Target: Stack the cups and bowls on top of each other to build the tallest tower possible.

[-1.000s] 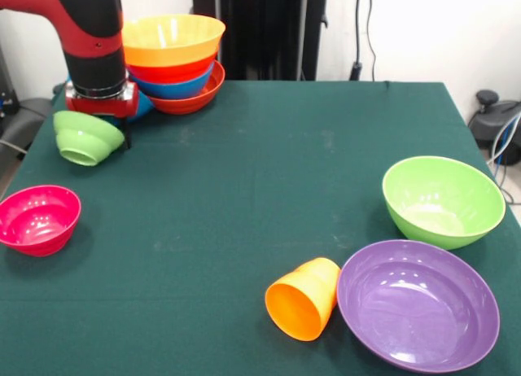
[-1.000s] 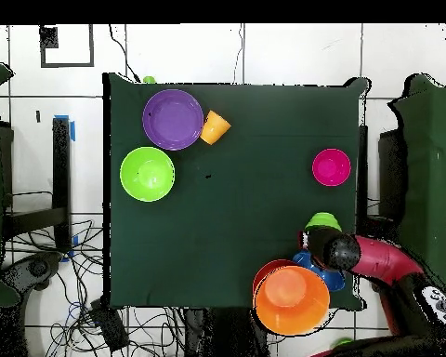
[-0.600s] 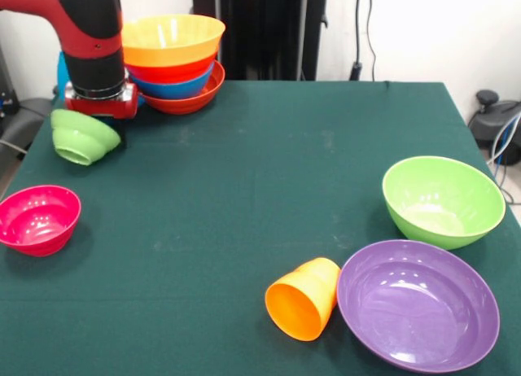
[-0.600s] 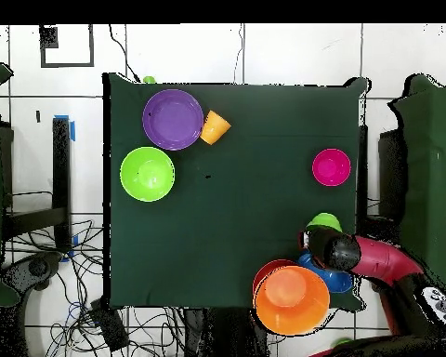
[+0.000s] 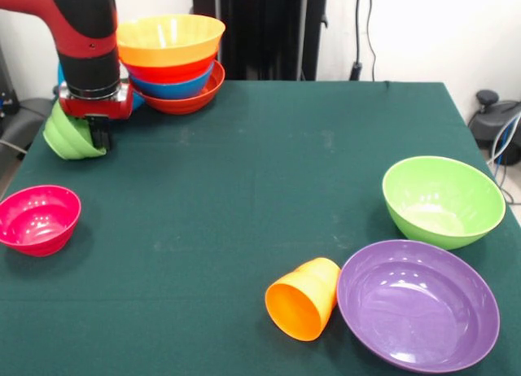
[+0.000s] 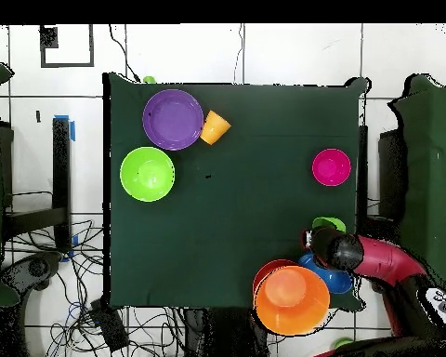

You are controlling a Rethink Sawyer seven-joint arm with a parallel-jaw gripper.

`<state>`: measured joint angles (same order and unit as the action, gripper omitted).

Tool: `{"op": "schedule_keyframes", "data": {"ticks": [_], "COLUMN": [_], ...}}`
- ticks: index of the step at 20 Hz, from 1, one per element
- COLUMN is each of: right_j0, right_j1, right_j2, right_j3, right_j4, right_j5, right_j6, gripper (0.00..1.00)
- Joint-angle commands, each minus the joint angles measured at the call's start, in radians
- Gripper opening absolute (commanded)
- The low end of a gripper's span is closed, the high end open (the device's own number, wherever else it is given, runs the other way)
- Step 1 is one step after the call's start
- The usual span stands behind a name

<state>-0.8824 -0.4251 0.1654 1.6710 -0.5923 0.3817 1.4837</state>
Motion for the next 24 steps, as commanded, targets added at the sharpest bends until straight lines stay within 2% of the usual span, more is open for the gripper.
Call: {"op": "schedule_keyframes", "data": {"ticks": [1, 4, 8, 11, 13, 17, 18, 24], "right_j0": [0.028, 0.068, 0.119, 0.159, 0.155, 0.104, 0.093, 0.072], "right_j1": [0.019, -0.032, -0.111, -0.128, -0.127, -0.131, -0.133, -0.138], "right_j2": [0.03, -0.005, -0.038, -0.061, -0.051, 0.001, 0.011, 0.031], "right_j3": [-0.072, -0.081, -0.109, -0.16, -0.168, -0.122, -0.113, -0.097], "right_j4": [-0.048, -0.052, -0.027, -0.032, -0.027, -0.011, -0.007, -0.001], "right_j5": [-0.021, 0.044, 0.216, 0.33, 0.345, 0.266, 0.252, 0.232], "right_j6": [0.018, 0.008, -0.058, -0.107, -0.108, -0.081, -0.074, -0.06], "gripper": [0.0, 0.0, 0.0, 0.0, 0.0, 0.0, 1.0, 1.0]}}
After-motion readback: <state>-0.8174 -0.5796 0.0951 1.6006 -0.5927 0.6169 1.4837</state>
